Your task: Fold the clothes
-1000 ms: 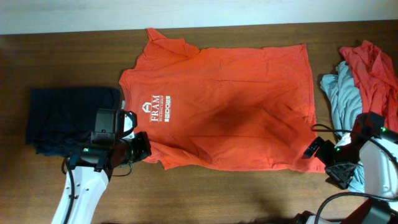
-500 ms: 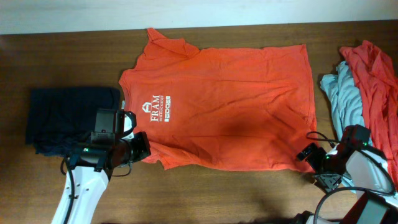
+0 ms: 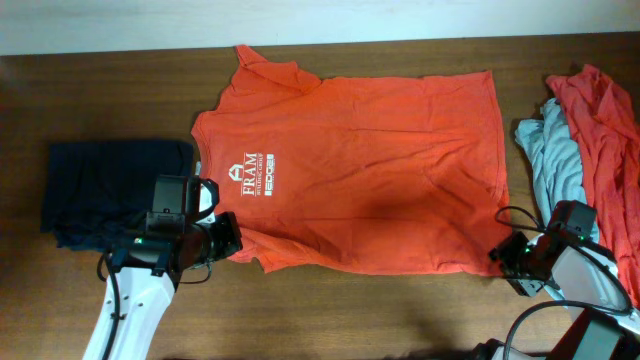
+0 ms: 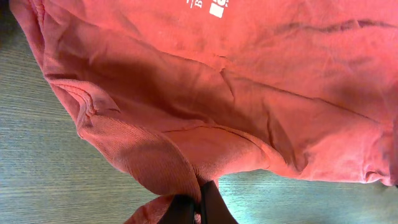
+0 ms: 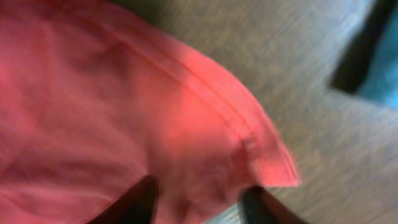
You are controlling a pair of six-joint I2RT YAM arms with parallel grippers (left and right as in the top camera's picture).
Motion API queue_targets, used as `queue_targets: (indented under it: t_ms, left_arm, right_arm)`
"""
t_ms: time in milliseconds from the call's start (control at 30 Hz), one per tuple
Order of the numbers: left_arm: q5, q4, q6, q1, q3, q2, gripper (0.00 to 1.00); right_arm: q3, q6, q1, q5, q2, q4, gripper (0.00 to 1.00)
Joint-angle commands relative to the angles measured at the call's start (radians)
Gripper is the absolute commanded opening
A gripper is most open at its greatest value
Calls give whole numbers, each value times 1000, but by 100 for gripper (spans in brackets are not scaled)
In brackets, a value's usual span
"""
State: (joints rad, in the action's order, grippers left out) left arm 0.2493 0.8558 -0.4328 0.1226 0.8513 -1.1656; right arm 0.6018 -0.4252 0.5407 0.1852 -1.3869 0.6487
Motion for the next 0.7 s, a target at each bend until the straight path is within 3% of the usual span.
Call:
queue_targets:
  t_ms: [0, 67, 167, 467, 667]
  left_arm:
    - [-14, 4, 21, 4, 21, 10, 1]
    - [-14, 8, 24, 4, 21, 10, 0]
    - [-19, 21, 32, 4, 26, 10, 1]
    - [-122, 238, 46, 4, 207, 10, 0]
    - [-169, 310, 61, 4, 288, 10, 1]
  right_arm:
    - [-11, 13, 5, -10, -6, 3, 26]
    - [-5, 54, 5, 16, -3, 18, 13]
    - [26, 58, 5, 20, 14, 102, 4]
    - [196, 77, 4, 16, 123, 443, 4]
    - [301, 81, 3, 4, 158, 565, 4]
